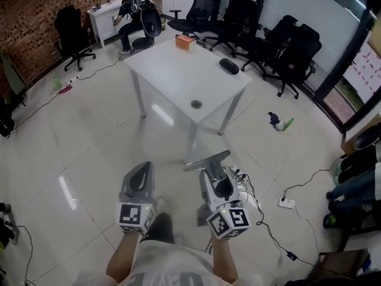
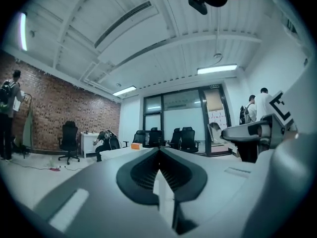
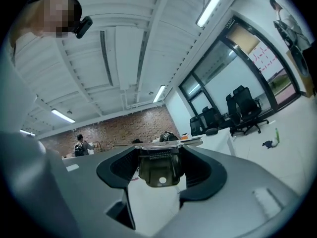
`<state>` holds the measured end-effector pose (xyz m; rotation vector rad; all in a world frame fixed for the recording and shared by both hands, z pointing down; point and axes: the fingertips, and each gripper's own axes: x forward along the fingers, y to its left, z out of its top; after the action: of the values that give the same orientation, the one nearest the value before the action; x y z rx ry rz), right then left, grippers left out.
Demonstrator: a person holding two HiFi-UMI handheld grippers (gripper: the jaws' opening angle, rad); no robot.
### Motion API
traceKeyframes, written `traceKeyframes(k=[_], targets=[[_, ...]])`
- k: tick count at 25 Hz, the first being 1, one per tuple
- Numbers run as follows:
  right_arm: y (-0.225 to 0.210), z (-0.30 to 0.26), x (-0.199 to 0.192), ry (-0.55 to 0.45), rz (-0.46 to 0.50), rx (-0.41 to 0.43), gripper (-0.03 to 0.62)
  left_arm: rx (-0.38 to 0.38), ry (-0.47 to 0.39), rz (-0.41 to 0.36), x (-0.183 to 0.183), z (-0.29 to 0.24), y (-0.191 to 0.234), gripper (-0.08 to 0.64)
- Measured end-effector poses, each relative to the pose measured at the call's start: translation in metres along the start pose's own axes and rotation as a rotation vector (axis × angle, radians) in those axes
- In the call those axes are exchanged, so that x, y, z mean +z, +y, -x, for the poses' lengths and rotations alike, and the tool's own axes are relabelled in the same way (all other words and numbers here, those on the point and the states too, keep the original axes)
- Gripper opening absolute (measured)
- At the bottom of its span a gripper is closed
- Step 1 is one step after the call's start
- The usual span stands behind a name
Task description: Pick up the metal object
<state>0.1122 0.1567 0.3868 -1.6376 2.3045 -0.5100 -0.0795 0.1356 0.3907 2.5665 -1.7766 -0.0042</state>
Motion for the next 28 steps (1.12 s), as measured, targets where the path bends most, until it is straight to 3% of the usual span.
traceKeyframes(k=[6,10,15,28], targets=[[0.025,0.05,-0.019,0.036,0.043,0.03,0.284,-0.002,-0.072,0.033,0.016,0.042,-0.022,0.002],[0.041,0.063,-0.014,0.052,0.002,0.083,0.284,0.009,-0.098,0.062,0.03,0.061,-0.031,0.002],[0.062,0.077,-0.005,0.009,0.027,0.091,0.284,-0.003,-0.137,0.07,0.04,0.088,-0.028,0.0],[0.079,0.09,-0.013,0.015,0.096,0.103,0.282,0.029,-0.138,0.06,0.036,0.115,-0.023,0.002]])
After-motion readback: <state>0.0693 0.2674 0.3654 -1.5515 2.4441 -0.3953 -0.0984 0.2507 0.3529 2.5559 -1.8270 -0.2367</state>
